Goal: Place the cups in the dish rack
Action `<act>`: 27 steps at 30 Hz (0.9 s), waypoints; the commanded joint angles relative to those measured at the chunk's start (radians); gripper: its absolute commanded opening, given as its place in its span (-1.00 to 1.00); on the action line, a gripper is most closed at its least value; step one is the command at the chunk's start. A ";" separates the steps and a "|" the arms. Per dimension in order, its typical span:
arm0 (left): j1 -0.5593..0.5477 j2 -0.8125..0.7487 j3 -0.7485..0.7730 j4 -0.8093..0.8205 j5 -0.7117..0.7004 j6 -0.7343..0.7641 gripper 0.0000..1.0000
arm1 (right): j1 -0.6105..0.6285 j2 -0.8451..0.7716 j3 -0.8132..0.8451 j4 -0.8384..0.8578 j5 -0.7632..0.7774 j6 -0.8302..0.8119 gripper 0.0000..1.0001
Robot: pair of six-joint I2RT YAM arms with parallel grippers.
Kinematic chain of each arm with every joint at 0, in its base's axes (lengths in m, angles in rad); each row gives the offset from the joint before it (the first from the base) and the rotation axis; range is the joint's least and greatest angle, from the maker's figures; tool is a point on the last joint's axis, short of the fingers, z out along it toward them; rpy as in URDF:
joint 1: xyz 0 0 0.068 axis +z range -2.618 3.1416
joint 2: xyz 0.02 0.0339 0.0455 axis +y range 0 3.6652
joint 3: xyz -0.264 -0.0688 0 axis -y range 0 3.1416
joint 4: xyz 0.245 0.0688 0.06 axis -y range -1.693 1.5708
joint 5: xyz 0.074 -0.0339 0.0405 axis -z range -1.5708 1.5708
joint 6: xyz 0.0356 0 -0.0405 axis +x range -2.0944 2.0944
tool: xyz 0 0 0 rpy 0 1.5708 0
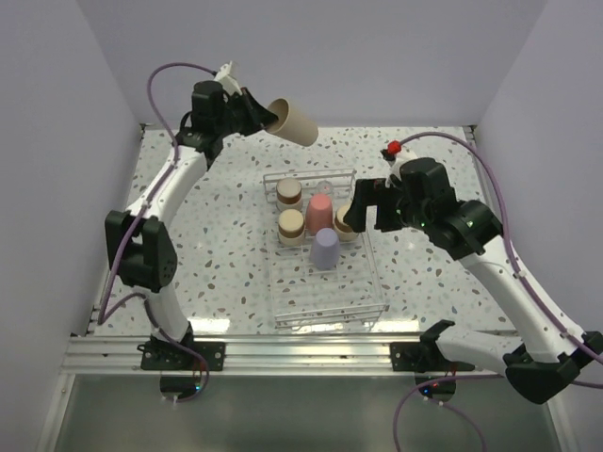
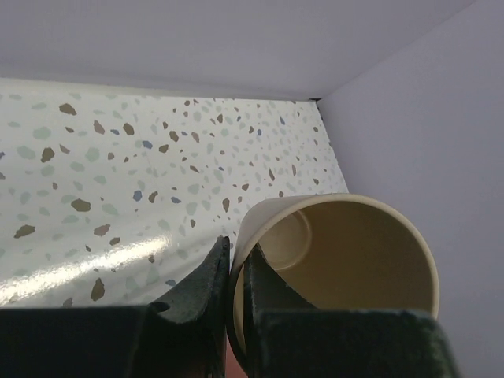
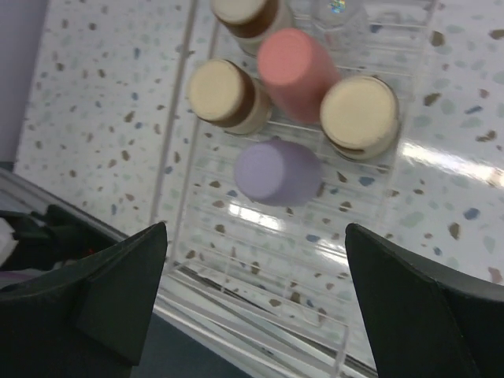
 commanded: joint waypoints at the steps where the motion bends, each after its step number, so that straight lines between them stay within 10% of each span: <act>1: 0.029 -0.173 -0.121 0.072 0.061 -0.017 -1.00 | 0.000 0.000 0.005 0.262 -0.248 0.087 0.97; 17: 0.079 -0.774 -0.514 0.002 0.029 -0.049 -1.00 | 0.003 0.256 -0.027 1.012 -0.636 0.611 0.97; 27: 0.082 -0.866 -0.546 -0.009 -0.008 -0.106 -1.00 | 0.020 0.287 -0.015 1.032 -0.645 0.632 0.97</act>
